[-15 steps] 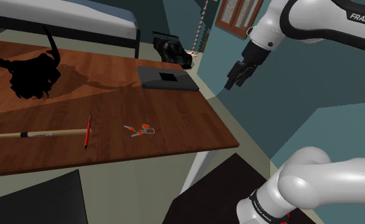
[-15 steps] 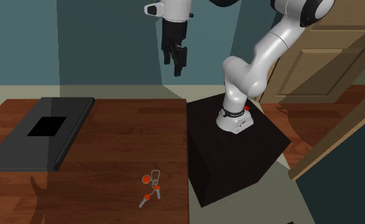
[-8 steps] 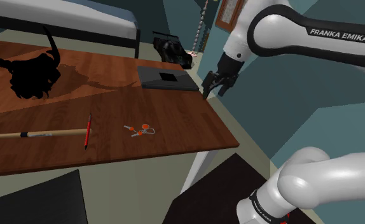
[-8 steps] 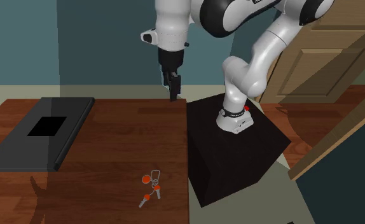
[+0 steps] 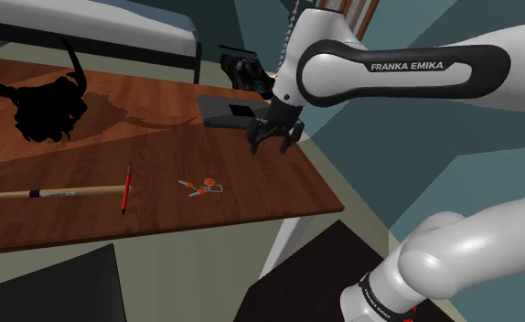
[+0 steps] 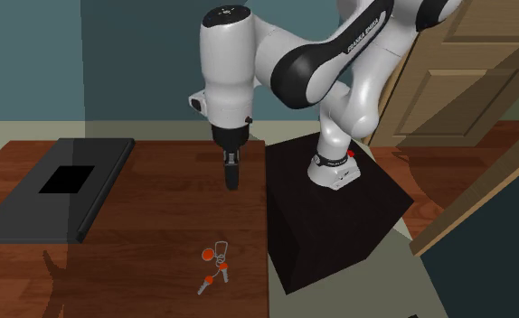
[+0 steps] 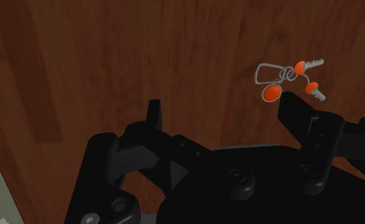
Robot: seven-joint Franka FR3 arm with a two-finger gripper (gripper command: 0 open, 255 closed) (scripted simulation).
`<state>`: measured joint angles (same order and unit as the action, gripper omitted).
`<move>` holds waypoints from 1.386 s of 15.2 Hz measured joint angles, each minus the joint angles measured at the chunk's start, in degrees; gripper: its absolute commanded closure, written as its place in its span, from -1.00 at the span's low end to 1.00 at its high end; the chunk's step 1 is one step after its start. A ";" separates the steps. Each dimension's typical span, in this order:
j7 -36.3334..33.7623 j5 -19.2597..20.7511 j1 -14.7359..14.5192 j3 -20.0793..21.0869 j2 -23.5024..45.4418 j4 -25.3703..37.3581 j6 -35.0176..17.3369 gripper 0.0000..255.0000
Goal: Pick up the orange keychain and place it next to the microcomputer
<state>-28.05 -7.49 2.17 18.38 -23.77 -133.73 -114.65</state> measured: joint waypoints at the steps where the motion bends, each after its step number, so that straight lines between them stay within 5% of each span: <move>1: -2.41 0.26 0.26 1.15 2.00 1.13 -0.68 -1.00; 7: -16.59 4.22 1.85 6.47 15.56 6.74 -6.77 -1.00; 14: -33.95 12.45 0.35 8.59 32.79 17.97 -9.32 -1.00; 21: -36.78 15.06 -0.41 7.84 37.29 17.19 -13.90 -1.00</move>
<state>-64.84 7.56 1.76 26.23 13.52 -116.53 -128.55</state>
